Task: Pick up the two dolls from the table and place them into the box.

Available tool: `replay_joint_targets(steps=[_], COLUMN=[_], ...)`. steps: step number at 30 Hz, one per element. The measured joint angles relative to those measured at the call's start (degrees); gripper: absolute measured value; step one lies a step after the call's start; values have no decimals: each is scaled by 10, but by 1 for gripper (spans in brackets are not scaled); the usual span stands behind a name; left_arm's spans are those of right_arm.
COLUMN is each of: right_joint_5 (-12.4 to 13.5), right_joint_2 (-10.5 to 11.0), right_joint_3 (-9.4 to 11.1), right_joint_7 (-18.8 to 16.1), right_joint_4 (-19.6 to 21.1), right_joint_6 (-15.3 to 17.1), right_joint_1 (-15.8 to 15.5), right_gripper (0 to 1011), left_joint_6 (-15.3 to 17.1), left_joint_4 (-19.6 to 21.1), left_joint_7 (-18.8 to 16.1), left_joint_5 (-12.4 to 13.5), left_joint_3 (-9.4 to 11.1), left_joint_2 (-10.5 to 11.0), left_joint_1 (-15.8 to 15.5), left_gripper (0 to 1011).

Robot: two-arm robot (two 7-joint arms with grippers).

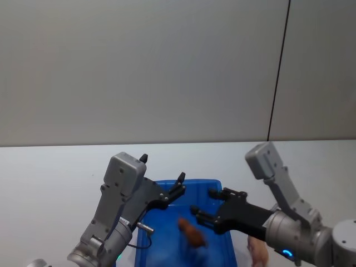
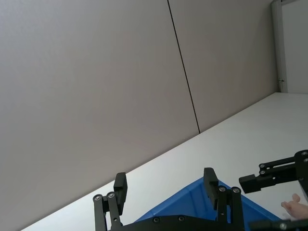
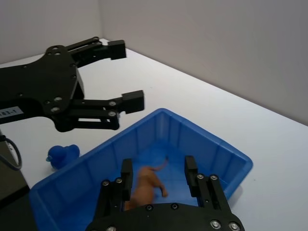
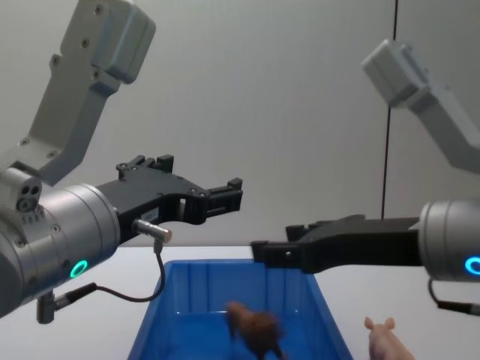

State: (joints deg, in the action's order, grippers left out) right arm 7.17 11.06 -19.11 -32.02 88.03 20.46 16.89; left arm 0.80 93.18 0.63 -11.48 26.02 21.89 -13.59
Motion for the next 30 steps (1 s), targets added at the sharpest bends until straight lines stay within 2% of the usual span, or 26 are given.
replay_joint_targets(steps=[1, 9, 14, 19, 30], right_joint_5=[-1, -2, -2, 0, 20], right_joint_2=[-3, -7, 0, 12, 54], right_joint_3=[-3, -9, -8, -2, 16], right_joint_7=[-5, -14, -2, 15, 66], right_joint_4=[-4, -14, -11, 1, 43], right_joint_6=[0, 0, -2, -7, -10], right_joint_1=[3, 9, 3, -10, -60], right_gripper=[643, 891, 998, 1001, 1001], left_joint_6=[0, 0, 0, 0, 0], left_joint_4=[0, 0, 0, 0, 0], left_joint_7=[0, 0, 0, 0, 0], left_joint_5=[0, 0, 0, 0, 0], left_joint_3=[0, 0, 0, 0, 0], left_joint_2=[0, 0, 0, 0, 0], left_joint_1=[0, 0, 0, 0, 0], left_gripper=[1001, 1002, 1001, 1001, 1001])
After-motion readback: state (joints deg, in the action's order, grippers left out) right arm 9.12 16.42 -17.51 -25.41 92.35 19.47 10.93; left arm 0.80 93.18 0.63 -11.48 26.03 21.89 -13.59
